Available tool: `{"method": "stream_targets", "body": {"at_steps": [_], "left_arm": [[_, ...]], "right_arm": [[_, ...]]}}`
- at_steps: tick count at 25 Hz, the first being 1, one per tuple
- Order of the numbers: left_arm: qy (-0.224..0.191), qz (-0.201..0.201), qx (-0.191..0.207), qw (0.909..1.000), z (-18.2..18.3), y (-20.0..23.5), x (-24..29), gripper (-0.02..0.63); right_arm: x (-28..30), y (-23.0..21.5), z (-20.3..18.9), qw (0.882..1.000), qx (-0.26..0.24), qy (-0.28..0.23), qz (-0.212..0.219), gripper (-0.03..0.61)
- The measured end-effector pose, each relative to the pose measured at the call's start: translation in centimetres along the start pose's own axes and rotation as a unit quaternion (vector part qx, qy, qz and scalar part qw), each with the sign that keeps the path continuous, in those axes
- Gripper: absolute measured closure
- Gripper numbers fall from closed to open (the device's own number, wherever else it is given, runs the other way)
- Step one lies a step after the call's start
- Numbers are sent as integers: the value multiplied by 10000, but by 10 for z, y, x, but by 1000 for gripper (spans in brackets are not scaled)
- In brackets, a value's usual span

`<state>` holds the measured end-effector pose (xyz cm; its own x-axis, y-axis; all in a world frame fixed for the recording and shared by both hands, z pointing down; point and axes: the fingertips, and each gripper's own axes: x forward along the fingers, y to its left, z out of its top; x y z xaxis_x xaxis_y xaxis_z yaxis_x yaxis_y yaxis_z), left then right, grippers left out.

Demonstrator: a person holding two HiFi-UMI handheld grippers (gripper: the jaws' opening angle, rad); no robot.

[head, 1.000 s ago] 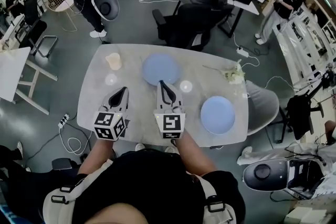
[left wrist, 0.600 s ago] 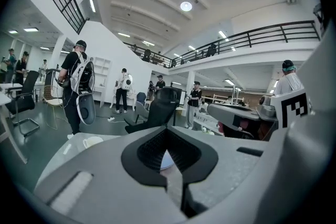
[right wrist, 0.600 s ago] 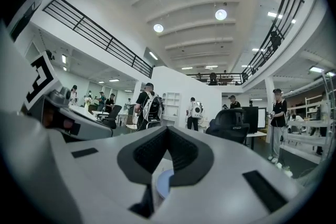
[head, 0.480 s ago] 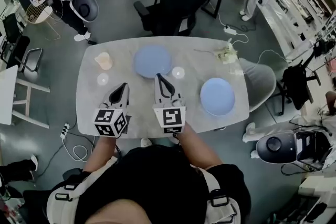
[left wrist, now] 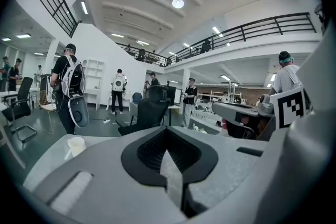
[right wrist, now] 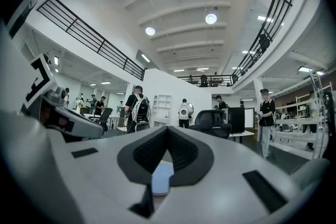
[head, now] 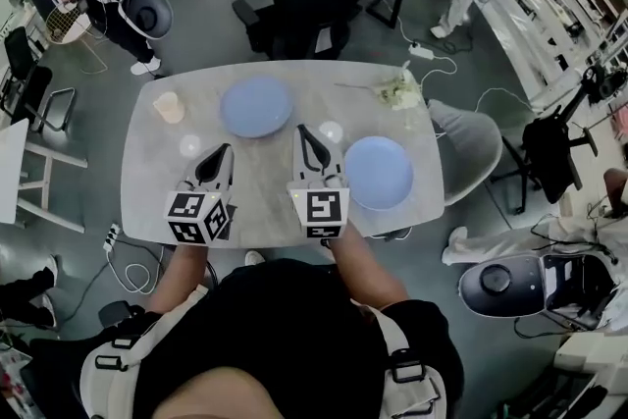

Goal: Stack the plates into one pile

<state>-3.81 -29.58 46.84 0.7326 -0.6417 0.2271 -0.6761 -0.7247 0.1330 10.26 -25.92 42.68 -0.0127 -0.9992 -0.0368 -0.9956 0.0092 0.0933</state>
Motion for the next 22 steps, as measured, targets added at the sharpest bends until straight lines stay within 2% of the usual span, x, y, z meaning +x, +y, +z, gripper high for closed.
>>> {"method": "stream_targets", "body": {"at_steps": [6, 10, 13, 15, 18, 22], "left_arm": [[-51, 215, 46, 9997, -9, -112, 50, 611], [-67, 280, 26, 9996, -22, -207, 66, 611], [50, 373, 80, 9993, -41, -257, 75, 611], [160, 426, 107, 9989, -49, -274, 78, 611], [235, 446, 149, 9986, -42, -283, 79, 611], [143, 506, 124, 9985, -25, -278, 72, 611]], "right_arm": [[-54, -116, -26, 9999, 19, 25, 122, 571], [-105, -189, -36, 9997, -25, 65, 214, 571], [-126, -234, -51, 9996, 19, 156, 248, 571], [-134, -251, -55, 9995, 84, 147, 279, 571], [-141, -261, -46, 9993, 135, 61, 331, 571], [-141, -250, -44, 9986, 244, 123, 454, 571]]}}
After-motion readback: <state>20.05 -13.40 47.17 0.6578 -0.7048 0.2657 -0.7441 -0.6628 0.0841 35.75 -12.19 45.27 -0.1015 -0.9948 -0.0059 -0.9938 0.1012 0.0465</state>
